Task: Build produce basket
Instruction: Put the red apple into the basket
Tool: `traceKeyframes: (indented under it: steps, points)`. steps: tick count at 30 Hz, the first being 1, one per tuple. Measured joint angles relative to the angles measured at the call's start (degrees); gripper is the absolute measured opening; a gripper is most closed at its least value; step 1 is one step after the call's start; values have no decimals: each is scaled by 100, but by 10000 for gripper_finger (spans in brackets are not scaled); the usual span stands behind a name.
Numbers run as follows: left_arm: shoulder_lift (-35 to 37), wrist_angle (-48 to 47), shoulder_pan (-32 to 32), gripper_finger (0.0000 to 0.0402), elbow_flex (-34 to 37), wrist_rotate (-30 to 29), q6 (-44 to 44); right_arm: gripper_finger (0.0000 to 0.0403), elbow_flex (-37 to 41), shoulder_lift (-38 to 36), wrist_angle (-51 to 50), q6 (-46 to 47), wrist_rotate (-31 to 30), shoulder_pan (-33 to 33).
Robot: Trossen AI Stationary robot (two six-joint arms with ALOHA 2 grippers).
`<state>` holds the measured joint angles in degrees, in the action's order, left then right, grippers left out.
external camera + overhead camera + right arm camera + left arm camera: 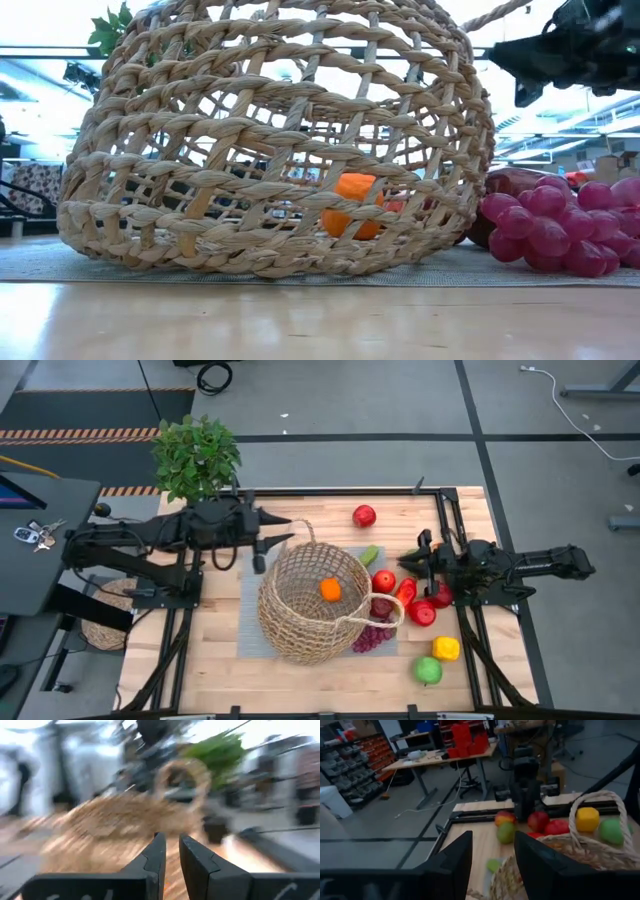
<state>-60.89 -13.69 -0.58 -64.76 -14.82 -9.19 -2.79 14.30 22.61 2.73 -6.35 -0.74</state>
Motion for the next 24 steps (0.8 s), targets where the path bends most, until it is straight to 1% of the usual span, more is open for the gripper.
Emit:
traceKeyframes:
  steps: [3, 4, 6, 10, 12, 17, 19, 21, 22, 24]
  points:
    - [342, 338, -99, 153, 494, -1, 131, 62, 0, 1, 308, 477, -1191, -186]
    - [473, 450, -141, 153, 675, -3, 137, 62, 0, 1, 366, 659, -1477, -249]
    - [705, 728, -216, 151, 1049, -1, 171, 62, 0, 1, 476, 860, -1740, -372]
    - [1112, 1292, -321, 149, 1790, -17, 301, 62, 0, 3, 527, 868, -1663, -574]
    - [1319, 1523, -354, 149, 2078, -50, 389, 62, 0, 3, 529, 1079, -1781, -652]
    - [1797, 2022, -436, 146, 2794, -78, 406, 62, 0, 3, 514, 1117, -1758, -705]
    - [1983, 2273, -479, 144, 3097, -82, 405, 62, 0, 3, 337, 1651, -1534, -686]
    - [2166, 2477, -512, 144, 3362, -82, 433, 62, -25, 48, 180, 1742, -1108, -692]
    - [2251, 2580, -528, 144, 3484, -102, 456, 62, -144, 91, -121, 1735, -913, -699]
    - [2432, 2721, -551, 144, 3698, -155, 541, 62, -478, 196, -1048, 1932, -796, -694]
